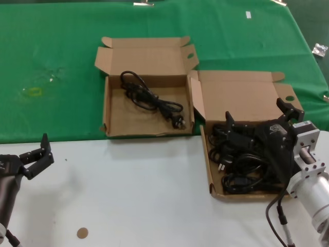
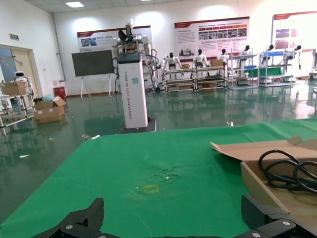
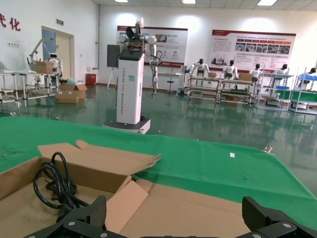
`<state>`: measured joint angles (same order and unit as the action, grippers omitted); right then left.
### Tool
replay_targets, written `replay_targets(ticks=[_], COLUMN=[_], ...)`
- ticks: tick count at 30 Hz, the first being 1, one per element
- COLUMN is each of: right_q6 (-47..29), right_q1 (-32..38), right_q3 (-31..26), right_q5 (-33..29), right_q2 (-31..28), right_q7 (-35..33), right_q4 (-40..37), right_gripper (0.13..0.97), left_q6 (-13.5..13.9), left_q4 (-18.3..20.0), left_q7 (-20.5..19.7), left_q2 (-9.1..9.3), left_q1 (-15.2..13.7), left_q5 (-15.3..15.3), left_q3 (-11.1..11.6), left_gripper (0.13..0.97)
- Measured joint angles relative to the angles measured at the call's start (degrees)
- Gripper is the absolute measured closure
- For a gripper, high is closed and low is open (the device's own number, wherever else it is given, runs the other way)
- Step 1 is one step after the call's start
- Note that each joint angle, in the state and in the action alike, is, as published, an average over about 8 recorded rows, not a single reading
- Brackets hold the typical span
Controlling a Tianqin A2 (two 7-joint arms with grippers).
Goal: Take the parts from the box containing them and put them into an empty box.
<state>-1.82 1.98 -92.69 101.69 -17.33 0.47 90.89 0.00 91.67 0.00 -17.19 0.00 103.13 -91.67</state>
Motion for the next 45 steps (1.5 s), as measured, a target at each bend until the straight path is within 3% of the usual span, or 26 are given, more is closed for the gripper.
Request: replay_targets(ticks=[45], right_q6=[0.0], right_q1=[0.0], right_q3=[0.0], right_q5=[0.0], right_q2=[0.0], right_q7=[0.0], right_q4=[0.0], right_gripper=[0.129], left_q6=[0.0], left_q4=[0.0], left_q7=[0.0], left_q2=[0.0], left_q1=[0.0], left_q5=[0.0], left_q3=[0.0], left_gripper=[0.132])
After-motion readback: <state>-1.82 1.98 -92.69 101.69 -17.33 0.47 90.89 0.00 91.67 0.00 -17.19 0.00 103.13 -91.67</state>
